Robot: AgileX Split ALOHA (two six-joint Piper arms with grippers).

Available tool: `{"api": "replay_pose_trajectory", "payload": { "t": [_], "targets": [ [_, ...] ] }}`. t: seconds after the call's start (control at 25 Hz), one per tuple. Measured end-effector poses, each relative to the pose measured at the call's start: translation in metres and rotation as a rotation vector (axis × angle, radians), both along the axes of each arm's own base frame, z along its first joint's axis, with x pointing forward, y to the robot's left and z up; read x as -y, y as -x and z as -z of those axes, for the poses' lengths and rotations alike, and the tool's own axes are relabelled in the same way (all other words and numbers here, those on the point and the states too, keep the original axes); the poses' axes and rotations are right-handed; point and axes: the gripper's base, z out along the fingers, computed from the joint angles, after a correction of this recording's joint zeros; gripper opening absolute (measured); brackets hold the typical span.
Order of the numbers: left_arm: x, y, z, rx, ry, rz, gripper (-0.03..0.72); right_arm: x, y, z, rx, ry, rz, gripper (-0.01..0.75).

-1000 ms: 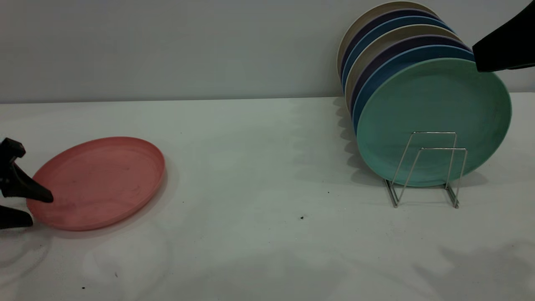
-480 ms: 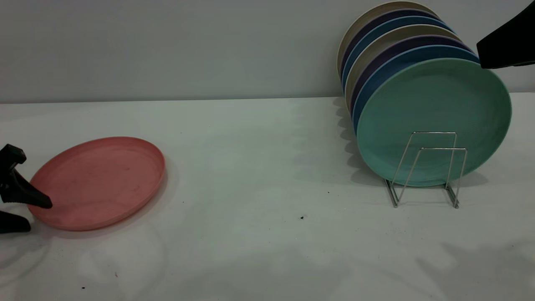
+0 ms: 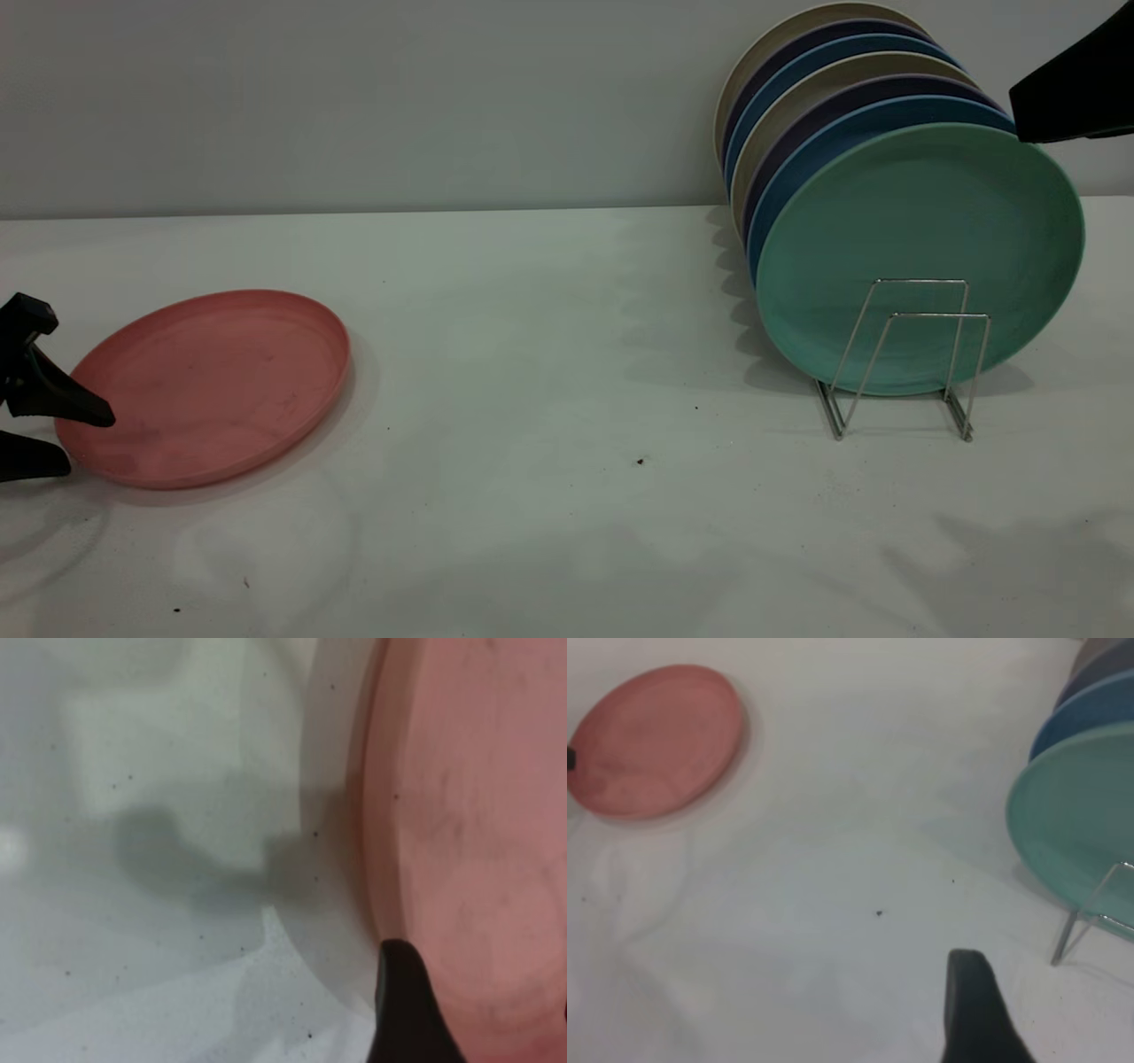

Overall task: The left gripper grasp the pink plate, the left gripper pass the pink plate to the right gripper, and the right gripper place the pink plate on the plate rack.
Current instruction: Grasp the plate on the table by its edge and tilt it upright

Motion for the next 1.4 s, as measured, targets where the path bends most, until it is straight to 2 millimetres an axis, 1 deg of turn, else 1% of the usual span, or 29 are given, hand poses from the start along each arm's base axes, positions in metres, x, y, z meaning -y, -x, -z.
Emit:
{"api": "replay_pose_trajectory", "payload": {
  "t": [0.24, 0.44, 0.68, 0.84, 0.88, 0.96, 1.04, 1.08, 1.16, 1.24, 1.4],
  "targets": [
    [0.000, 0.000, 0.002, -0.004, 0.002, -0.013, 0.458, 0.000, 0.000, 0.000, 0.000, -0.009, 0.006, 0.443],
    [0.002, -0.002, 0.012, -0.002, 0.051, -0.020, 0.458, 0.000, 0.000, 0.000, 0.000, -0.009, 0.006, 0.443],
    [0.003, -0.002, 0.019, 0.005, 0.062, -0.018, 0.458, 0.000, 0.000, 0.000, 0.000, -0.009, 0.006, 0.443],
    [0.004, 0.000, 0.023, -0.006, 0.065, -0.016, 0.436, 0.000, 0.000, 0.000, 0.000, -0.009, 0.006, 0.443],
    [0.004, 0.000, 0.023, -0.006, 0.065, -0.016, 0.422, 0.000, 0.000, 0.000, 0.000, -0.009, 0.006, 0.443],
    [0.004, -0.001, 0.023, -0.002, 0.065, -0.015, 0.366, 0.000, 0.000, 0.000, 0.000, -0.009, 0.006, 0.443],
    [0.004, -0.001, 0.022, 0.001, 0.066, -0.011, 0.281, 0.000, 0.000, 0.000, 0.000, -0.010, 0.005, 0.443],
    [0.004, -0.001, 0.022, 0.002, 0.066, -0.010, 0.214, 0.000, 0.000, 0.000, -0.001, -0.010, 0.004, 0.443],
    [0.004, -0.001, 0.022, 0.003, 0.067, -0.013, 0.105, -0.001, 0.000, 0.000, -0.002, -0.012, 0.001, 0.443],
    [0.005, -0.001, 0.022, 0.008, 0.070, -0.007, 0.035, -0.002, 0.001, 0.000, -0.007, -0.019, -0.011, 0.443],
    [0.007, -0.002, 0.020, 0.030, 0.091, 0.014, 0.021, -0.005, 0.003, 0.000, -0.022, -0.038, -0.046, 0.443]
  ]
}}
